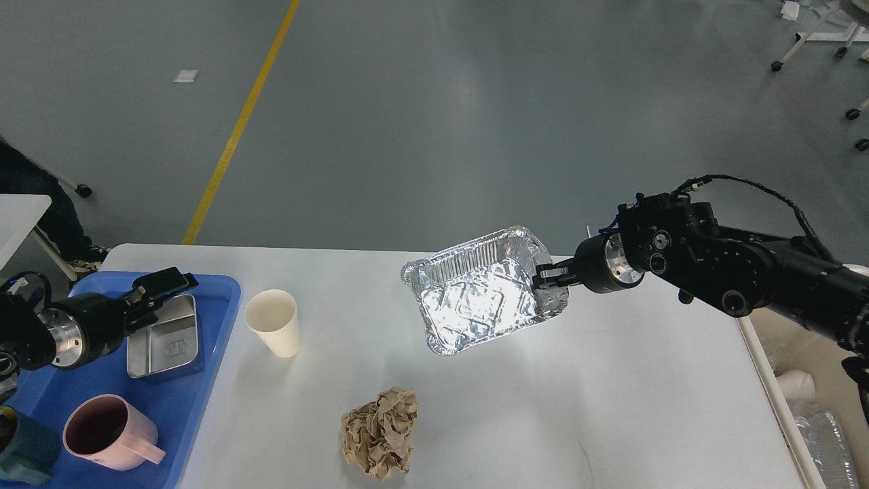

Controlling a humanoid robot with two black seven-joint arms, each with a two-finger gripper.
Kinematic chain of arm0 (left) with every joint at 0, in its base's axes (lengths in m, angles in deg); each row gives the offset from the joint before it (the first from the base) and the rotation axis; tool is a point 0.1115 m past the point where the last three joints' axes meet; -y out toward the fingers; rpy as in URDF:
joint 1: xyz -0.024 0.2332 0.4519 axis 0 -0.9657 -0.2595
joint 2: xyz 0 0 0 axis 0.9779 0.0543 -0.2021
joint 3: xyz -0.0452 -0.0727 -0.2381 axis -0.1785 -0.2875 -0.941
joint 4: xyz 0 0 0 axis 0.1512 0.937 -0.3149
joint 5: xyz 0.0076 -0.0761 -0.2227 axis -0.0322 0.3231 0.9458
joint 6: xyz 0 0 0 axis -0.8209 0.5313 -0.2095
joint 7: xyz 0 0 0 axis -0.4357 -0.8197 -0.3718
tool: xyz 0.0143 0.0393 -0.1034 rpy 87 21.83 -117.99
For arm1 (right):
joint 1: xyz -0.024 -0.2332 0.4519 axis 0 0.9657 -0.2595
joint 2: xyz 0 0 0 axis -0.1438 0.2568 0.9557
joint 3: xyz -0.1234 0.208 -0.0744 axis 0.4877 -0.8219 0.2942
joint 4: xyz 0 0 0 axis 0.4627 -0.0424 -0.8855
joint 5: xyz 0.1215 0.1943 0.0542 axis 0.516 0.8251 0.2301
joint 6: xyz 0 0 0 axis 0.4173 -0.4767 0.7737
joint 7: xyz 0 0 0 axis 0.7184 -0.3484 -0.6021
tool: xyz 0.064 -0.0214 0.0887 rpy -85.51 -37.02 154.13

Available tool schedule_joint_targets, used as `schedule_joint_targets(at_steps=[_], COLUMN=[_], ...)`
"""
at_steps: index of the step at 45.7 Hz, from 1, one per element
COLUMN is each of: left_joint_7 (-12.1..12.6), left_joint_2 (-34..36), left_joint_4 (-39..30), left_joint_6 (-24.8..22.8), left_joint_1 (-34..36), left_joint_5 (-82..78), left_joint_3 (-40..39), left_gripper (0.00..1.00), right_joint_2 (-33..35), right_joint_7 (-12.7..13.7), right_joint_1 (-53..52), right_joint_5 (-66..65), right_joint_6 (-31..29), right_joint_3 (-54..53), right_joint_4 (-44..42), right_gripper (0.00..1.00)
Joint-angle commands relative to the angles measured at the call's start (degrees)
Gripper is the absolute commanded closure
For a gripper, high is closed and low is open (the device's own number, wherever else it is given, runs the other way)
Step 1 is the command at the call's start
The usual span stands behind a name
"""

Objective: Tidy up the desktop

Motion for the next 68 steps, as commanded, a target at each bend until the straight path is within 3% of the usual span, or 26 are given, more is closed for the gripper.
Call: schedule_joint_targets(at_steps=[1, 19, 25, 38, 42, 49, 59, 63, 68], left_joint_7=[0.2, 0.0, -0.2, 0.0, -0.1, -0.6, -0.9, -1.0, -2.6], left_joint_2=[-3.1, -11.2, -12.7, -14.3, -14.5, -15.6, -17.9, -18.3, -18.5], left_joint_4=[2.4, 10.2, 10.9, 11.8, 12.6, 13.2, 15.9, 16.0, 16.0], left_joint_6=[-0.2, -0.2, -0.1, 0.0, 0.0, 0.0, -0.1, -0.1, 0.1], left_joint_1=[0.4, 4.6, 4.7, 4.9, 5.1, 5.2, 5.2, 5.2, 5.8], left_joint_5=[-0.1, -0.1, -0.1, -0.1, -0.1, -0.1, -0.1, -0.1, -0.1], left_joint_3=[0.2, 6.2, 6.2, 8.1, 8.9, 9.7, 9.9, 10.0, 12.6], left_gripper=[0.05, 0.11, 0.28, 0.31, 0.44, 0.55, 0.62, 0.69, 0.86], right_joint_2=[0.0, 0.5, 0.6, 0.9, 0.9, 0.8, 0.9, 0.9, 0.8], right_joint_7=[0.0, -0.1, -0.1, -0.1, -0.1, -0.1, -0.1, -0.1, -0.1], right_joint_1=[0.2, 0.4, 0.8, 0.9, 0.9, 0.9, 0.9, 0.9, 0.9], right_joint_5=[0.1, 0.1, 0.1, 0.1, 0.1, 0.1, 0.1, 0.1, 0.1], right_joint_6=[0.1, 0.2, 0.2, 0.3, 0.3, 0.3, 0.4, 0.4, 0.5], right_joint_3=[0.0, 0.0, 0.0, -0.1, -0.1, -0.1, -0.1, -0.1, -0.1], right_joint_4=[0.0, 0.2, 0.4, 0.4, 0.5, 0.5, 0.5, 0.4, 0.4], right_gripper=[1.0, 1.0, 1.0, 1.0, 1.0, 1.0, 1.0, 1.0, 1.0])
